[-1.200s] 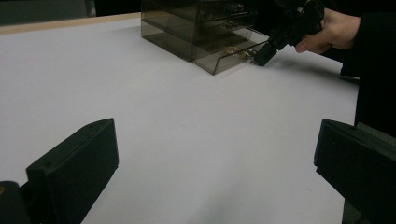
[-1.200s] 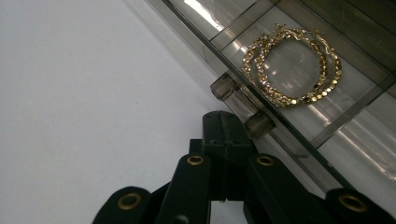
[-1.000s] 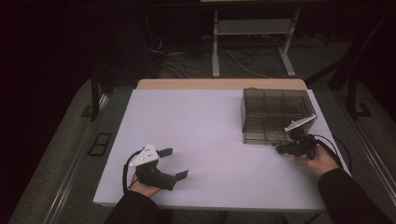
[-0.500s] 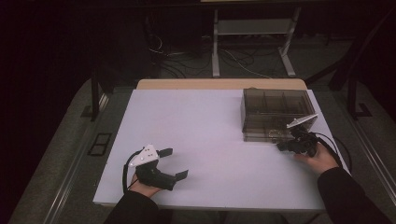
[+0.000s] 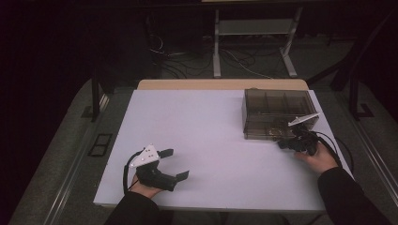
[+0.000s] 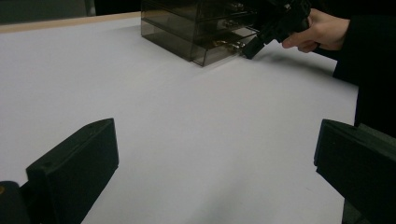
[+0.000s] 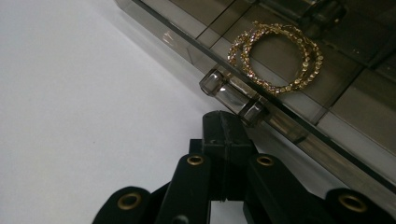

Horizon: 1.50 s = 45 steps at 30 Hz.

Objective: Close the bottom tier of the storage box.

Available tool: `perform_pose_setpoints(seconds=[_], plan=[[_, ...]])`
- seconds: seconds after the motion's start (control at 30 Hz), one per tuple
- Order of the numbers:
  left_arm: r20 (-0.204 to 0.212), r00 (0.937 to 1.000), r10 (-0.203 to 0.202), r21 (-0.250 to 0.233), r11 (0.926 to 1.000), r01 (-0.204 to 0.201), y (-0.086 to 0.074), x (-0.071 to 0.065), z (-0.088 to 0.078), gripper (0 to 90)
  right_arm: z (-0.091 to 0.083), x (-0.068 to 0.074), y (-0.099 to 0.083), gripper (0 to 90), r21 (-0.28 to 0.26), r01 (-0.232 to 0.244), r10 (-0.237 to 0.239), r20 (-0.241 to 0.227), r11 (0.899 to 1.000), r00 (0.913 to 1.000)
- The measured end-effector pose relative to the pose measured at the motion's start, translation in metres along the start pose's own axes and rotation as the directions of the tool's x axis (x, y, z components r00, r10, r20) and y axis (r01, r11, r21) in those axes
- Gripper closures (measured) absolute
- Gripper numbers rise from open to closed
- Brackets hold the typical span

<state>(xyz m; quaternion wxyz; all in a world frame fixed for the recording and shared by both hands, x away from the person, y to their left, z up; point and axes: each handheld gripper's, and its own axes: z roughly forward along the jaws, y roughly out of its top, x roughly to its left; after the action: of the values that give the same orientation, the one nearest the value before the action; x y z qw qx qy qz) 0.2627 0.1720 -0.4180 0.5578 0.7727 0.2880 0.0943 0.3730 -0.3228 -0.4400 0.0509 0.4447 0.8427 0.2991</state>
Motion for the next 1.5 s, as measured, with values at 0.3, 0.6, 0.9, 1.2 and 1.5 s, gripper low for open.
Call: perform_pose_setpoints(seconds=[0.3, 0.6, 0.9, 1.2, 1.5], plan=[[0.001, 1.0, 0.0, 0.001, 1.0, 0.0, 0.0, 0.0, 0.0, 0.0, 0.002, -0.003, 0.002, 89.1, -0.023, -0.018, 0.018, 0.006, 1.0, 0.9998], [0.0, 1.0, 0.001, 0.002, 1.0, -0.001, 0.0, 0.0, 0.0, 0.0, 0.004, -0.005, 0.003, 89.1, -0.036, -0.022, 0.023, 0.019, 0.999, 0.9995], [0.0, 1.0, 0.0, 0.003, 1.0, 0.0, 0.0, 0.0, 0.001, 0.0, 0.007, -0.008, 0.005, 89.1, -0.062, -0.038, 0.039, 0.03, 0.997, 0.9988], [0.0, 1.0, 0.001, 0.003, 1.0, -0.001, 0.0, 0.0, 0.001, 0.0, 0.009, -0.01, 0.007, 89.1, -0.088, -0.054, 0.058, 0.044, 0.995, 0.9973], [0.0, 1.0, -0.001, 0.001, 1.0, 0.001, 0.0, 0.0, 0.0, 0.0, 0.007, -0.011, 0.006, 88.8, -0.109, -0.07, 0.074, 0.04, 0.992, 0.9964]])
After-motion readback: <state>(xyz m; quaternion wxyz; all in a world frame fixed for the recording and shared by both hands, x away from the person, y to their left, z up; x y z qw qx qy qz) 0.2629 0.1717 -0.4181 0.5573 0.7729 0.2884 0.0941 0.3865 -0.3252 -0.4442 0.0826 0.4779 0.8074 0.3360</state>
